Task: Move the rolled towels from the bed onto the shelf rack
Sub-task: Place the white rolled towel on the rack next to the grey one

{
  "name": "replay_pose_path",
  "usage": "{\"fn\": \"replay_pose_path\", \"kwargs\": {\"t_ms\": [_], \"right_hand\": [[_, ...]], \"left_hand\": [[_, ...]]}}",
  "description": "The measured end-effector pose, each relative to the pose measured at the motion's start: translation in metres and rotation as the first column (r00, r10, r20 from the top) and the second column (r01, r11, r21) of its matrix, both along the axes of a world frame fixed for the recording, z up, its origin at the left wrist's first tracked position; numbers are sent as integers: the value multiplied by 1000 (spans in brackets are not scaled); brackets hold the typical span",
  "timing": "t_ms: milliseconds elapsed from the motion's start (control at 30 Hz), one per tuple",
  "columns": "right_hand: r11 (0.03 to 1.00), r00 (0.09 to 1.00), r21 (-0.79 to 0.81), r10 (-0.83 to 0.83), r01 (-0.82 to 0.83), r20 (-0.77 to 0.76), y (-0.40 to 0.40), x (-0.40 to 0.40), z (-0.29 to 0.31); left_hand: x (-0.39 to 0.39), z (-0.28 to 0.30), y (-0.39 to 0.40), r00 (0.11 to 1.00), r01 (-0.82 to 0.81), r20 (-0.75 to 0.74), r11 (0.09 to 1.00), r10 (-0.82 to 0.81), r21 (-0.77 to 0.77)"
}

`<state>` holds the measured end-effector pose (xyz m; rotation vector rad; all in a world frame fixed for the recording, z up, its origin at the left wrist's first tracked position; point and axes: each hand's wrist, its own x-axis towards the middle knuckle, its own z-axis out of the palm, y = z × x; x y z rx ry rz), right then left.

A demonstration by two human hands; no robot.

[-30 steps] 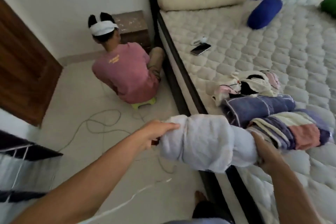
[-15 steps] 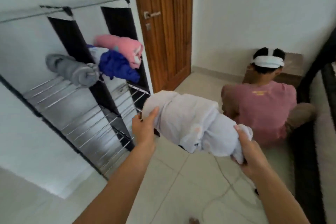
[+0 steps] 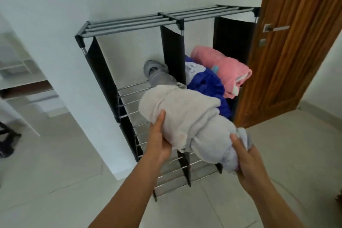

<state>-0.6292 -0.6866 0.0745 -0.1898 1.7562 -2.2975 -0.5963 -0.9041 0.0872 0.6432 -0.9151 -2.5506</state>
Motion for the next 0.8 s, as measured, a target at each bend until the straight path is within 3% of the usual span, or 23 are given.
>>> {"fn": "replay_pose_path", "kwargs": {"t_ms": [300, 433, 567, 667, 800], "right_hand": [[967, 967, -9, 254, -254, -11, -145, -45, 26], [961, 961, 43, 274, -272, -27, -207, -54, 27], [960, 960, 28, 279, -279, 25, -253, -64, 16], [964, 965, 84, 243, -251, 97, -279, -68, 1], [969, 955, 64, 224, -240, 192, -302, -70, -11]], "left_hand": [[-57, 38, -151, 988, -146, 28, 982, 151, -123], [-80, 50, -204, 933, -288, 123, 908, 338, -305], [-104, 51, -235, 885, -332, 165, 840, 434, -429], [-119, 43, -243, 857, -305, 203, 784, 473, -540], [-124, 22, -242, 867, -114, 280, 709, 413, -696]]}}
